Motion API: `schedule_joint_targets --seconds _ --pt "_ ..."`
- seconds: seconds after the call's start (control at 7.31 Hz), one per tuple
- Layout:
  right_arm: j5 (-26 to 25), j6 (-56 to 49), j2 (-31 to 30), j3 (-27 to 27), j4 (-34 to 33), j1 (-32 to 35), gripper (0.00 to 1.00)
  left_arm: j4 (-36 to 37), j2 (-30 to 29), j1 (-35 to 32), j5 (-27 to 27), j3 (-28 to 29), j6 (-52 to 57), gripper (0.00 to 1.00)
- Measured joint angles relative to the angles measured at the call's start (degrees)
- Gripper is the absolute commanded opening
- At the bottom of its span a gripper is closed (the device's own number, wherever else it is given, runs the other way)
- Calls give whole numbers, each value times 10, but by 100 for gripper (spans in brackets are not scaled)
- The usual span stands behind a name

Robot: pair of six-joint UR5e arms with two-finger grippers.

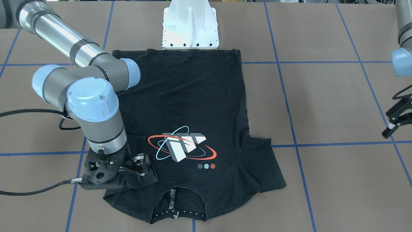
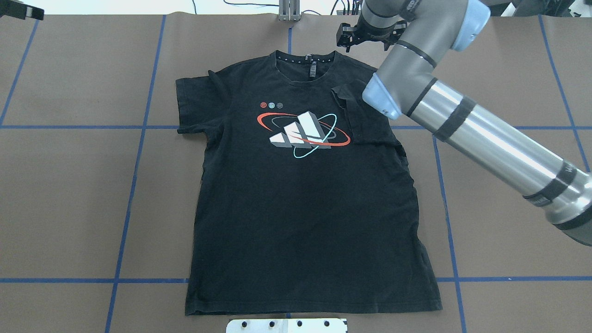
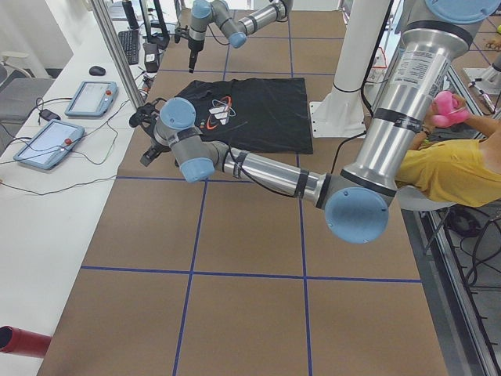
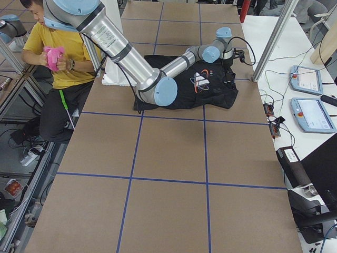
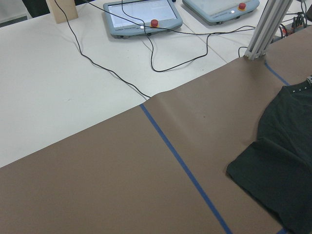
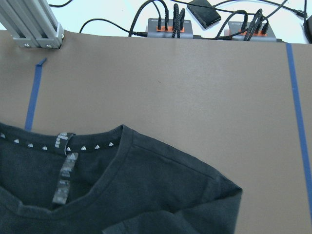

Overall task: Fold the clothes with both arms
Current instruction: 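Release the sleeve and withdraw the right gripper while the left arm approaches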

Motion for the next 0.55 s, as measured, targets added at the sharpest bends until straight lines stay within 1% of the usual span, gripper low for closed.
schedule_joint_targets --seconds 0.14,0.27,0.41,0.55 --pt "30 -34 -57 69 -11 22 100 0 -33 44 59 21 -43 100" --pt "51 -65 -115 128 -14 45 100 -1 -62 81 106 52 -65 100" --pt "72 -103 -173 175 -14 71 100 -11 -88 104 131 97 -74 100" --pt "92 -146 -223 208 -14 98 100 -31 -105 121 158 140 -86 100"
